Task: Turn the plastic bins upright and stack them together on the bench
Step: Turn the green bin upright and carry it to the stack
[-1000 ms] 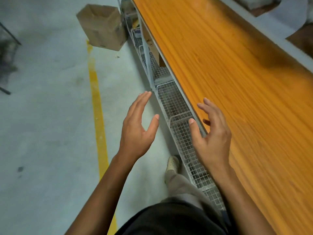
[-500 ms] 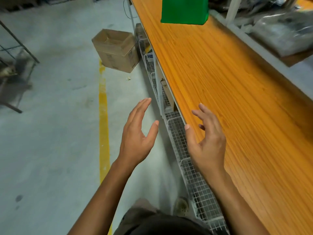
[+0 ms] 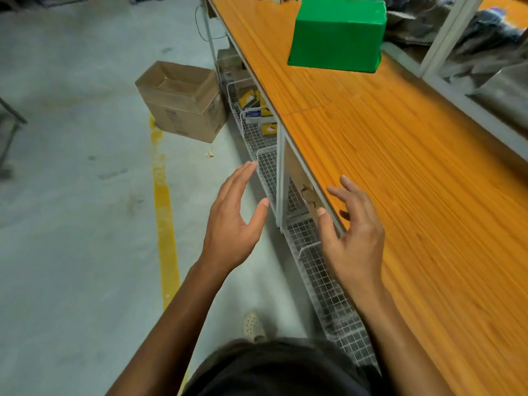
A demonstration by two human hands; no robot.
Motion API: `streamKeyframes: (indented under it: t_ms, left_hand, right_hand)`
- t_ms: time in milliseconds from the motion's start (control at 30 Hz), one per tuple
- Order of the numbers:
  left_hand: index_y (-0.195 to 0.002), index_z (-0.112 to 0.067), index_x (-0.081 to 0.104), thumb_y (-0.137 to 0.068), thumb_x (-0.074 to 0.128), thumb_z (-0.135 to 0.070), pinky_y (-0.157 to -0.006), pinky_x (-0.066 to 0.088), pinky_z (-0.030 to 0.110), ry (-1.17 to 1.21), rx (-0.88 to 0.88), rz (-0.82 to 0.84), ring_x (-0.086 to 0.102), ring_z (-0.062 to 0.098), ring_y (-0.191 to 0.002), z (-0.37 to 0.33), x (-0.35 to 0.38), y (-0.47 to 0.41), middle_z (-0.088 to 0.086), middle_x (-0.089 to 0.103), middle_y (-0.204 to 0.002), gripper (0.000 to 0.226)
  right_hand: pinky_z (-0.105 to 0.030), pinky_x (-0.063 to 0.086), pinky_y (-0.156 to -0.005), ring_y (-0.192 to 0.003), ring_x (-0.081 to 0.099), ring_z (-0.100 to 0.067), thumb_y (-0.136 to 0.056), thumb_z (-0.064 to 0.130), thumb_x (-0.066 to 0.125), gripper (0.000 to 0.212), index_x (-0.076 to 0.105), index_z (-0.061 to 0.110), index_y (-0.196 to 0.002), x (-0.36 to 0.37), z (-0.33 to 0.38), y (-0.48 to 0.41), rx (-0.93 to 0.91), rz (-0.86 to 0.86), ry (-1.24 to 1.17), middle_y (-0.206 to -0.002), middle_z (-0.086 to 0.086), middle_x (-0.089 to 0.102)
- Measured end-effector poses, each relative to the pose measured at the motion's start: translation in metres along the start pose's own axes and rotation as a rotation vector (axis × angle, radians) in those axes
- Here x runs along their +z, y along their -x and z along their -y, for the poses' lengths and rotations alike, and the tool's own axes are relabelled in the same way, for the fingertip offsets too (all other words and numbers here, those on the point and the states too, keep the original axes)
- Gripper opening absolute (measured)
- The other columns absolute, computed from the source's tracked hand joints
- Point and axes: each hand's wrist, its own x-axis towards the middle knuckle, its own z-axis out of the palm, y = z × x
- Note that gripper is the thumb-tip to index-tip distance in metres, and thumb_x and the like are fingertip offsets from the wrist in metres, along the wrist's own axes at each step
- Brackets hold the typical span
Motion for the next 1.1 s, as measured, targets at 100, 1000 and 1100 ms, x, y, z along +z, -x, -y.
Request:
streamKeyframes:
  t_ms: [100, 1000, 1100]
  left_hand:
    - [-0.147, -0.019, 0.041, -0.094, 0.057, -0.023, -0.114, 0.034, 0.033, -0.005, 0.043, 0.034, 0.039, 0.012, -0.141, 0.026, -0.020, -0.057, -0.002, 0.046, -0.150, 0.055]
    - [-0.144, -0.011, 0.046, -0.094, 0.058, -0.021, -0.114, 0.033, 0.031, 0.079, 0.354, 0.256, 0.041, 0.020, -0.141, 0.119, 0.075, -0.542, 0.006, 0.048, -0.149, 0.053]
    - [-0.143, -0.010, 0.046, -0.092, 0.056, -0.026, -0.113, 0.036, 0.036, 0.099, 0.399, 0.295, 0.043, 0.021, -0.140, 0.129, 0.096, -0.585, 0.008, 0.049, -0.148, 0.054]
  right_hand:
    - [-0.052, 0.052, -0.096, -0.133, 0.052, -0.023, -0.092, 0.026, 0.059, 0.038, 0.064, 0.010, -0.126, 0.041, 0.015, -0.045, 0.009, -0.028, 0.016, -0.145, -0.009, 0.054]
    - [-0.055, 0.052, -0.094, -0.129, 0.055, -0.029, -0.089, 0.024, 0.059, 0.040, 0.064, 0.009, -0.125, 0.190, -0.080, -0.445, 0.137, -0.359, 0.137, -0.141, -0.012, 0.056]
    - [-0.054, 0.052, -0.094, -0.129, 0.055, -0.027, -0.089, 0.027, 0.057, 0.040, 0.064, 0.010, -0.125, 0.197, -0.091, -0.473, 0.177, -0.412, 0.155, -0.141, -0.012, 0.056]
